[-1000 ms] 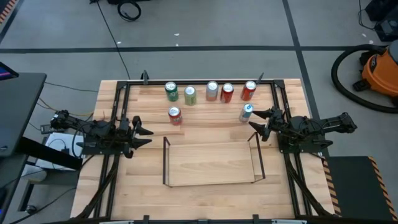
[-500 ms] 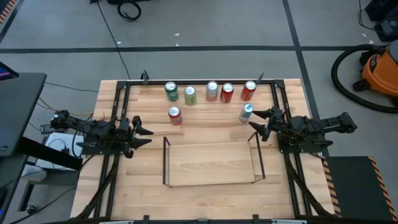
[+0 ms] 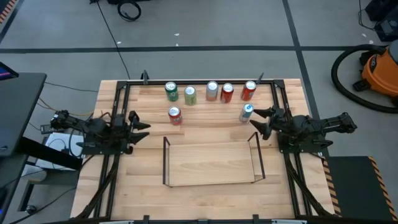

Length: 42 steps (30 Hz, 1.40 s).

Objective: Place canned beverage on shelf
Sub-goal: Put the bottom orange soda can on the shelf

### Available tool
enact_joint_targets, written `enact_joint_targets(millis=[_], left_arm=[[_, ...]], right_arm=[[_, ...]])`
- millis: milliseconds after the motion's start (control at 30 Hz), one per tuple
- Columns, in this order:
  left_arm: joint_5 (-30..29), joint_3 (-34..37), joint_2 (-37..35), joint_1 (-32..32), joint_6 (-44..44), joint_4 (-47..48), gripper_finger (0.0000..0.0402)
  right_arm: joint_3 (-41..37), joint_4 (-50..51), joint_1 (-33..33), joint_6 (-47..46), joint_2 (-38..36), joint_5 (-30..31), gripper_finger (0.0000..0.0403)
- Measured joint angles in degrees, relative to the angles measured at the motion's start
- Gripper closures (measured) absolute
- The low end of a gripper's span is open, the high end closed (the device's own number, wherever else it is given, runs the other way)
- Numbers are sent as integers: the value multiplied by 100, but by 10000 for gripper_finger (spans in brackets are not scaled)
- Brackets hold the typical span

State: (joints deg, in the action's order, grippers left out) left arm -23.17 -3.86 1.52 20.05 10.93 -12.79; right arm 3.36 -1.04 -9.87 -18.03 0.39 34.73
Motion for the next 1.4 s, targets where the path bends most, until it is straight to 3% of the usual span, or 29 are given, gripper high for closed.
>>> enact_joint_targets(millis=[233,500,800,900,1067,1400], left_arm=[[-54,-1,0,0,-14,3,221],[-616,0,80,0,21,-188,221],[-788,-237,921,-82,-129,-133,221],[-808,-587,1298,-318,-157,226,221],[-460,-1327,1994,-875,-154,1093,221],[725,-2368,3632,-2265,-300,1680,221]], right_arm=[[0,-980,0,13,0,19,55],[0,-1699,0,-89,-1,-2,55],[0,-1681,0,253,160,1436,55],[0,-1677,2,218,308,1407,55],[0,-1691,0,119,672,466,55],[2,-1765,0,-36,1753,414,55]])
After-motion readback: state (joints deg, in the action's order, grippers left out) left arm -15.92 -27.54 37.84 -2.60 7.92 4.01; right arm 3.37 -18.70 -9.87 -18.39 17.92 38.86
